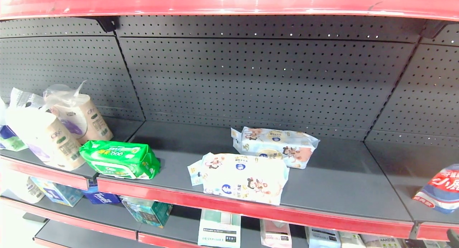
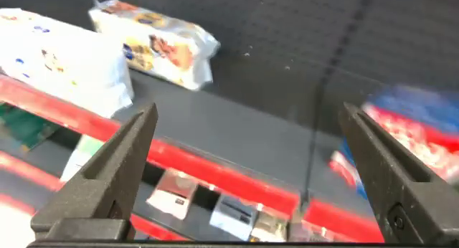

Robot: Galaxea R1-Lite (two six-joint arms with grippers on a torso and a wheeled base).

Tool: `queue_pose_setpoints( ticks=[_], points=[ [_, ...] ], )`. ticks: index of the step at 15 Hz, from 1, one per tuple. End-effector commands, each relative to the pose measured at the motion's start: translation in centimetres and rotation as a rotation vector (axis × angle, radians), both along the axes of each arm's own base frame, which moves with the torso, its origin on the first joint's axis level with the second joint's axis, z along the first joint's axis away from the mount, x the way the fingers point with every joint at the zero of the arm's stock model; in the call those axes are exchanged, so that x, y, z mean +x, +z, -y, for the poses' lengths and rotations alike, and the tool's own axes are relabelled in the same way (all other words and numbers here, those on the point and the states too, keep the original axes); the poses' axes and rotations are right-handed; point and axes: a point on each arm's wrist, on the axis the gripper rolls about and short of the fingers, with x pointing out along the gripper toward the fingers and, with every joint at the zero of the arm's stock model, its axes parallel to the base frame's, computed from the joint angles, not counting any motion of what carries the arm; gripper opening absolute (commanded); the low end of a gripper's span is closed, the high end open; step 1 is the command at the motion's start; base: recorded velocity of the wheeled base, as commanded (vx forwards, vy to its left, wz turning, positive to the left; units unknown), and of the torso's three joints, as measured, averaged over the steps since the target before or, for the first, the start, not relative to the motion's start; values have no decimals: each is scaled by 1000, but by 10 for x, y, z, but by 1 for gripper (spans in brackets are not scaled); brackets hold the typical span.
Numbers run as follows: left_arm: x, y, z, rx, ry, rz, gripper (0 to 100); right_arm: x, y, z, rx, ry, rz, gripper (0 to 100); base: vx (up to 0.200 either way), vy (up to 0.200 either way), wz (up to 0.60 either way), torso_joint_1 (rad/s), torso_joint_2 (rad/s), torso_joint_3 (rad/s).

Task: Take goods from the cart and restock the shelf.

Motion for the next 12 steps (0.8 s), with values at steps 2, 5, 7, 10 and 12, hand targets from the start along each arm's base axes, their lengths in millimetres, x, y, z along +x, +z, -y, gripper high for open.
queue_pose_setpoints(
  ticks=[2,5,7,10,12],
  points=[
    [0,0,0,0,2,-2,100,-19,-45,5,33,-137,42,100,0,0,0,0,0,0],
    [0,0,0,0,0,-2,100,-19,-52,8,115,-277,-23,100,0,0,0,0,0,0],
    [0,0,0,0,2,-2,100,-19,-52,6,167,-204,-33,100,0,0,0,0,0,0],
    [0,0,0,1,1,-2,100,-18,-52,3,149,-85,-55,100,0,0,0,0,0,0],
    [0,0,0,1,0,-2,100,-18,-51,2,140,-155,-57,100,0,0,0,0,0,0]
  ],
)
